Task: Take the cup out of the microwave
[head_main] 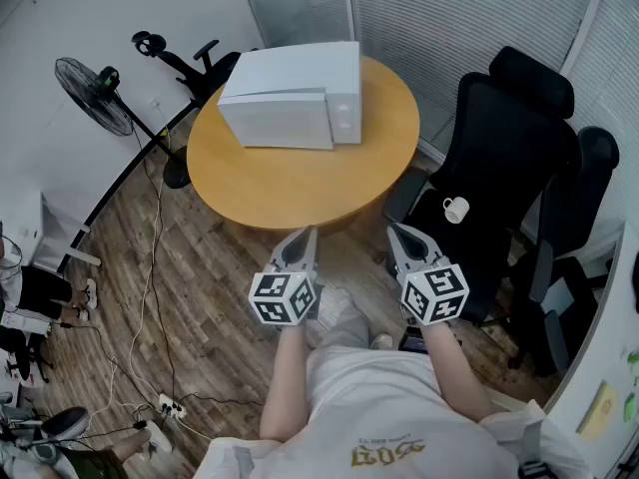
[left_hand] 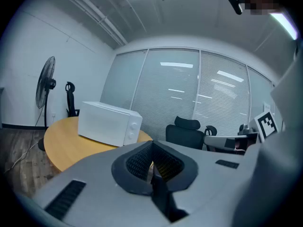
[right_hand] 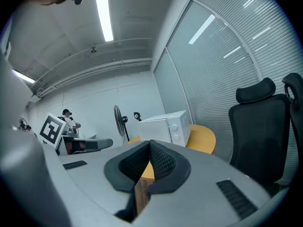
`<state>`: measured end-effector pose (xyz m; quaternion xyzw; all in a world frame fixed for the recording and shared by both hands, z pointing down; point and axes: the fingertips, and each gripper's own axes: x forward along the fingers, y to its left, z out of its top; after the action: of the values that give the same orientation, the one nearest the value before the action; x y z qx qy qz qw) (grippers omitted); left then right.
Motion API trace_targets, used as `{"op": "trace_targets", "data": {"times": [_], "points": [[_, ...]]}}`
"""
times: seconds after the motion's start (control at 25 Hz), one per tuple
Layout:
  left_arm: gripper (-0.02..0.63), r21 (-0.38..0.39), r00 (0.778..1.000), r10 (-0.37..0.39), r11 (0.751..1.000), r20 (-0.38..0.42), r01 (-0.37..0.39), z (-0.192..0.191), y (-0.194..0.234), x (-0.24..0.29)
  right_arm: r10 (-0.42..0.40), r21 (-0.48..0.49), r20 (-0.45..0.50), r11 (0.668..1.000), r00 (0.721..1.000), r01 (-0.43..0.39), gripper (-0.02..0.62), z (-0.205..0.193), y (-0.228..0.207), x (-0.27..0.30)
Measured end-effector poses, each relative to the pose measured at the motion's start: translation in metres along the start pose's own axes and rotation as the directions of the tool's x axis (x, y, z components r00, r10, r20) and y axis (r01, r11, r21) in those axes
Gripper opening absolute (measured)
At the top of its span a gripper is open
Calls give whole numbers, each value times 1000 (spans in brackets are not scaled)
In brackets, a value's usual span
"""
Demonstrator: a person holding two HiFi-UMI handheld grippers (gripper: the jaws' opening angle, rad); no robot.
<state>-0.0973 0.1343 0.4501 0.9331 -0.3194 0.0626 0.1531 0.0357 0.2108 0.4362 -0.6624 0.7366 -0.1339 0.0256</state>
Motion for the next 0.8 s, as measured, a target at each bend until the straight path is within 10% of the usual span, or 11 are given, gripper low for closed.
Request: {"op": "trace_targets", "data": {"times": [0.4, 0.48, 0.56, 0.8], "points": [[15, 1, 999, 36, 999, 9, -36, -1, 5, -4, -1, -10, 38, 1000, 999, 1, 12, 6, 1, -2], [145, -16, 997, 48, 999, 54, -47, 6, 7, -3, -3, -13, 77, 1000, 997, 4, 20, 14, -2, -3], [307, -50, 994, 60, 997, 94, -55, 15, 11, 0, 6, -25, 70, 1000, 998, -4, 213, 19, -5, 2], [322, -39, 991, 93, 995, 95, -90, 21, 19, 9, -8, -6, 54, 1000, 998, 9, 227, 19, -16, 11]]}}
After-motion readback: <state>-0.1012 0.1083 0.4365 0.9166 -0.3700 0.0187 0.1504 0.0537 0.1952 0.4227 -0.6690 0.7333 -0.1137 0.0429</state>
